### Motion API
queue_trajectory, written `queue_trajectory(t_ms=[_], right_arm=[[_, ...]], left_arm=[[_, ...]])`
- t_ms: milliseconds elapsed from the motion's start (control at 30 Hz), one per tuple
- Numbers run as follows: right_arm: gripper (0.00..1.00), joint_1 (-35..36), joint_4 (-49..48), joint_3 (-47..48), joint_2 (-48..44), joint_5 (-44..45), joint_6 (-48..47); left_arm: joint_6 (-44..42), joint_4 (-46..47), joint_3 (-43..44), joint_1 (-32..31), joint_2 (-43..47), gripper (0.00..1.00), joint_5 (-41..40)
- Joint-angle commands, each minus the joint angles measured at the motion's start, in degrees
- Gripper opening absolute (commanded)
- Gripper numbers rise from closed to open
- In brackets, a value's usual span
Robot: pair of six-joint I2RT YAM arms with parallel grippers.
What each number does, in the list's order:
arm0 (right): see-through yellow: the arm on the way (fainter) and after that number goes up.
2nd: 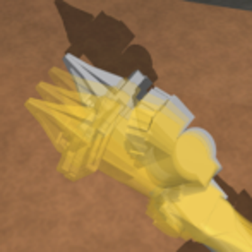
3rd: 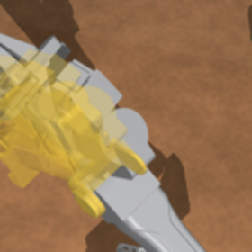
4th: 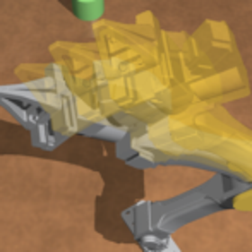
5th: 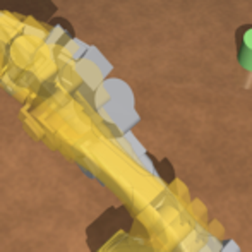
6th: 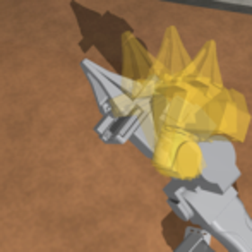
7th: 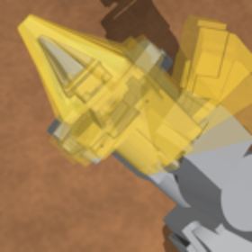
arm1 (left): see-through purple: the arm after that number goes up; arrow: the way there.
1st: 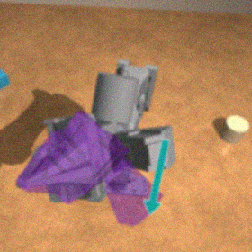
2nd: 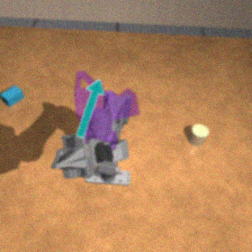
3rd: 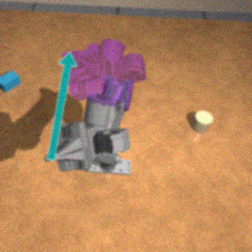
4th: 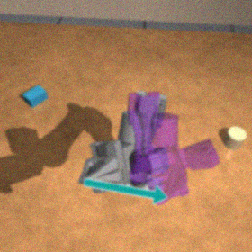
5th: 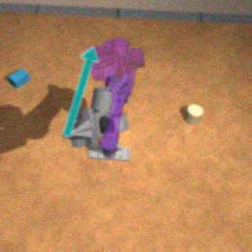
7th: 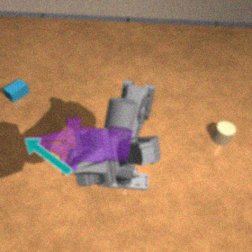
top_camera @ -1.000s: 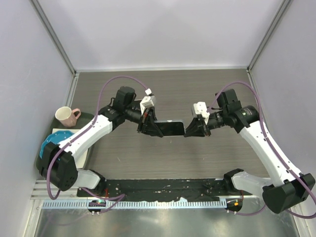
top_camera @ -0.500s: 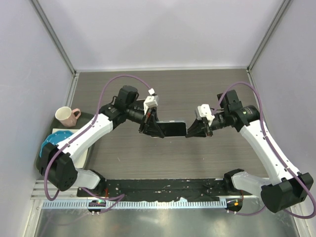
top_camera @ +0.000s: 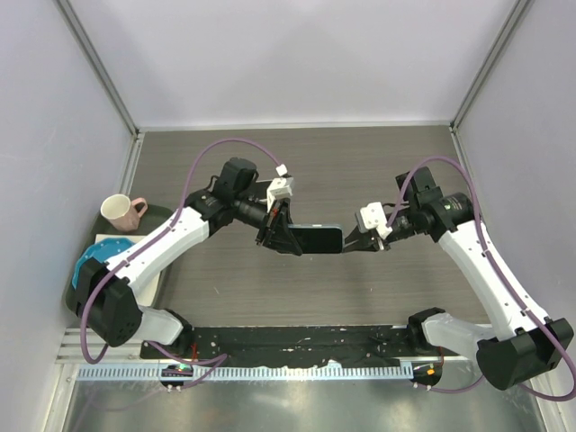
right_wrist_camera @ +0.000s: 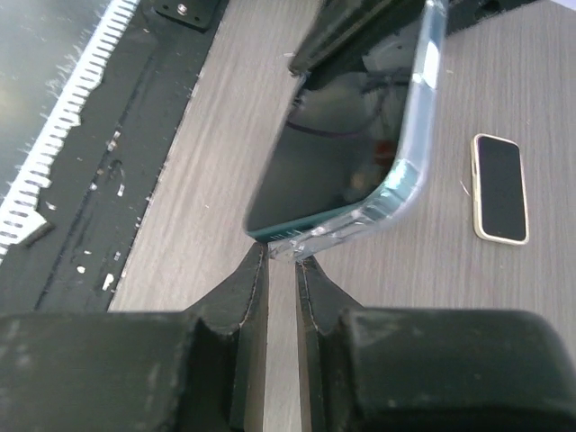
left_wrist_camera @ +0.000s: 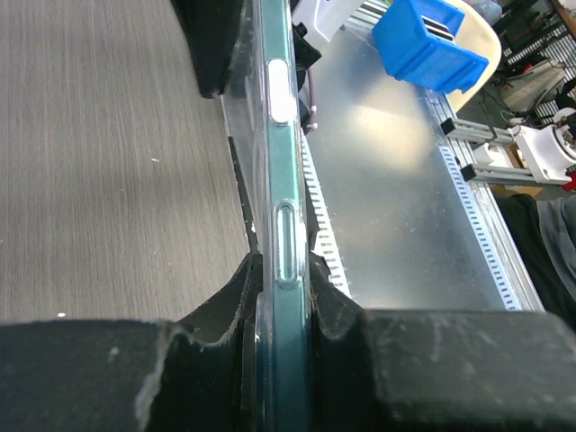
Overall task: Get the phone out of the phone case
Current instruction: Remove the phone case from the phone.
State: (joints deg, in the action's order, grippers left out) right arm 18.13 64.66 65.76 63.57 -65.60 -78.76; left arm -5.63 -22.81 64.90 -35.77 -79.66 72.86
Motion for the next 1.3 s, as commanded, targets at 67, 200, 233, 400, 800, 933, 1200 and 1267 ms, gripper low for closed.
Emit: queue_trajectory(t_ms=[67,200,233,400,800,933,1200,1267], right_arm=[[0.01,-0.1,-28.4,-0.8,0.7,10.4,11.6],[0.01,-0.1,-39.7,-1.9,0.9,13.6,22.5],[0.01,-0.1,-41.3,-1.9,0.9,14.4,24.4],[0.01,-0.4,-48.8,-2.9,1.1,16.2,34.1],[0.01,-1.6,-52.0,-2.4,0.8,11.8,43.4],[0.01,-1.9,-53.3,-3.0,1.3,13.8,44.9],[0.01,-2.0,-48.1,-3.3,-0.4,9.5,42.2],[0.01,-2.0,-45.9,-3.4,-1.3,9.1,40.9]], left_arm=[[1.5,-0.8,2.9,-4.7,0.9,0.00,22.6],[1.5,-0.9,2.5,-4.9,0.9,0.00,22.7],[1.5,-0.9,2.4,-5.2,1.1,0.00,22.7],[1.2,-1.0,2.4,-5.7,1.0,0.00,22.7],[1.0,-0.8,1.2,-5.6,2.1,0.00,22.7],[0.8,-0.7,1.4,-5.6,2.2,0.00,22.6],[-0.3,-0.6,0.8,-4.8,2.2,0.00,22.5],[-0.4,-0.3,0.7,-4.4,2.5,0.00,22.2]])
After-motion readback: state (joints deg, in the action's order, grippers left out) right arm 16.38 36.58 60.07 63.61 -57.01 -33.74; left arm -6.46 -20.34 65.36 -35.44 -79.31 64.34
